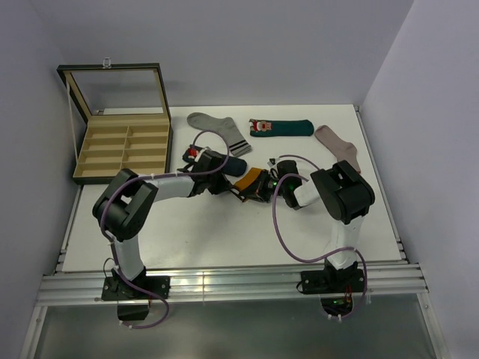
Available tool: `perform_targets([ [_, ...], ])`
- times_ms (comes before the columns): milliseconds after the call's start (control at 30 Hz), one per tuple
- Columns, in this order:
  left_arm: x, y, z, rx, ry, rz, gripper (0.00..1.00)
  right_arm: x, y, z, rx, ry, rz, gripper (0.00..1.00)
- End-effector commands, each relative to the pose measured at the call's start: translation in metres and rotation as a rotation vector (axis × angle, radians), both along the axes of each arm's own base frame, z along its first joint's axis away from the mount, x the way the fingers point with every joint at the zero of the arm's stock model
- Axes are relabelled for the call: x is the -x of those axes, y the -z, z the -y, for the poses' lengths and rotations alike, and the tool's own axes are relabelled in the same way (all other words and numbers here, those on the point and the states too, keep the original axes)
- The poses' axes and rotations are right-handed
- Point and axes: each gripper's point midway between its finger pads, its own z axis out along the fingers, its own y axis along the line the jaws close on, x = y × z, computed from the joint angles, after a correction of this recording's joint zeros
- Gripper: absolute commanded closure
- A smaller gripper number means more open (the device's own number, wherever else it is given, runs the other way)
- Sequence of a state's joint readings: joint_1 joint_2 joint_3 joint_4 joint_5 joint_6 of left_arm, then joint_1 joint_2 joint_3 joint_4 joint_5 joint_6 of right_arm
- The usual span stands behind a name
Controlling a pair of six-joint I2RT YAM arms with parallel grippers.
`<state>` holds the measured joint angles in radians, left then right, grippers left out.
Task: Roll the socks
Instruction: Roll the sock at the center of the board.
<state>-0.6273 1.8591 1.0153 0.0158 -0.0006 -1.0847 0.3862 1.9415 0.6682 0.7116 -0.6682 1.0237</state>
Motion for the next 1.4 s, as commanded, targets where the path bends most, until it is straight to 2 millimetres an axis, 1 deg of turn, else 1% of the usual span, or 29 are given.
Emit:
perform_targets([
  [0, 0.009, 0.012, -0.004, -0.085, 0.023, -0.032, 0.83, 0.002, 0.039, 0.03, 0.191, 0.088, -0.051, 0.91],
  [33, 0.01, 0.013, -0.006, -0.099, 0.025, -0.04, 0.86, 0.004, 0.039, 0.031, 0.206, 0.084, -0.051, 0.9],
  [67, 0.008, 0.011, -0.007, -0.11, 0.021, -0.035, 0.87, 0.004, 0.038, 0.031, 0.217, 0.08, -0.042, 0.86],
  [100, 0.006, 0.007, -0.006, -0.117, 0.027, -0.024, 0.88, 0.001, 0.031, 0.032, 0.229, 0.081, -0.002, 0.84],
  [133, 0.008, 0.007, -0.007, -0.133, 0.031, -0.03, 0.91, 0.004, 0.03, 0.031, 0.245, 0.071, -0.001, 0.81],
  [200, 0.006, 0.006, -0.01, -0.16, 0.035, -0.025, 0.94, 0.004, 0.023, 0.03, 0.268, 0.058, 0.042, 0.73],
  [233, 0.003, 0.002, -0.008, -0.164, 0.036, -0.018, 0.95, 0.0, 0.012, 0.03, 0.275, 0.07, 0.084, 0.7],
  [267, 0.006, 0.004, -0.011, -0.188, 0.04, -0.035, 0.96, 0.002, 0.008, 0.027, 0.288, 0.059, 0.103, 0.66],
  [300, 0.002, -0.001, -0.01, -0.198, 0.048, -0.022, 0.96, 0.001, 0.003, 0.026, 0.312, 0.039, 0.144, 0.64],
  [333, 0.003, 0.001, -0.01, -0.215, 0.057, -0.03, 0.96, -0.001, -0.005, 0.028, 0.348, 0.053, 0.181, 0.63],
  [367, 0.004, 0.002, -0.013, -0.233, 0.06, -0.038, 0.97, 0.002, -0.01, 0.023, 0.366, 0.033, 0.217, 0.62],
  [433, 0.003, -0.002, -0.011, -0.249, 0.075, -0.027, 0.97, 0.003, -0.018, 0.021, 0.422, 0.007, 0.294, 0.61],
  [467, 0.004, -0.002, -0.011, -0.255, 0.08, -0.028, 0.97, -0.004, -0.029, 0.023, 0.46, 0.018, 0.367, 0.61],
  [500, 0.003, -0.005, -0.01, -0.258, 0.088, -0.022, 0.97, 0.0, -0.032, 0.016, 0.479, -0.006, 0.404, 0.61],
  [533, 0.003, -0.005, -0.008, -0.257, 0.096, -0.023, 0.96, 0.0, -0.035, 0.015, 0.502, -0.014, 0.434, 0.61],
  [567, 0.002, -0.006, -0.007, -0.257, 0.103, -0.021, 0.96, -0.006, -0.043, 0.017, 0.546, -0.003, 0.496, 0.6],
  [600, 0.002, -0.007, -0.006, -0.261, 0.112, -0.02, 0.96, 0.0, -0.045, 0.01, 0.556, -0.027, 0.524, 0.6],
  [667, 0.002, -0.006, -0.004, -0.261, 0.131, -0.022, 0.96, -0.001, -0.051, 0.007, 0.573, -0.036, 0.579, 0.59],
  [767, 0.002, -0.006, -0.002, -0.26, 0.15, -0.022, 0.96, -0.001, -0.052, 0.0, 0.582, -0.062, 0.626, 0.59],
  [867, 0.003, -0.005, 0.0, -0.263, 0.168, -0.021, 0.96, 0.003, -0.053, -0.011, 0.593, -0.103, 0.666, 0.58],
  [933, 0.003, -0.003, 0.0, -0.269, 0.176, -0.026, 0.96, 0.006, -0.048, -0.016, 0.611, -0.121, 0.672, 0.58],
  [967, 0.003, -0.004, 0.0, -0.27, 0.182, -0.029, 0.96, 0.006, -0.048, -0.023, 0.618, -0.139, 0.693, 0.58],
  [1167, 0.004, -0.001, 0.002, -0.275, 0.195, -0.043, 0.96, 0.007, -0.043, -0.03, 0.644, -0.172, 0.703, 0.58],
  [1233, 0.003, -0.002, 0.002, -0.276, 0.195, -0.044, 0.96, 0.01, -0.036, -0.031, 0.658, -0.192, 0.691, 0.58],
  [1267, 0.003, -0.002, 0.002, -0.276, 0.195, -0.044, 0.96, 0.007, -0.032, -0.028, 0.685, -0.178, 0.684, 0.58],
  [1367, 0.003, -0.003, 0.003, -0.281, 0.2, -0.048, 0.96, 0.01, -0.02, -0.025, 0.722, -0.186, 0.655, 0.59],
])
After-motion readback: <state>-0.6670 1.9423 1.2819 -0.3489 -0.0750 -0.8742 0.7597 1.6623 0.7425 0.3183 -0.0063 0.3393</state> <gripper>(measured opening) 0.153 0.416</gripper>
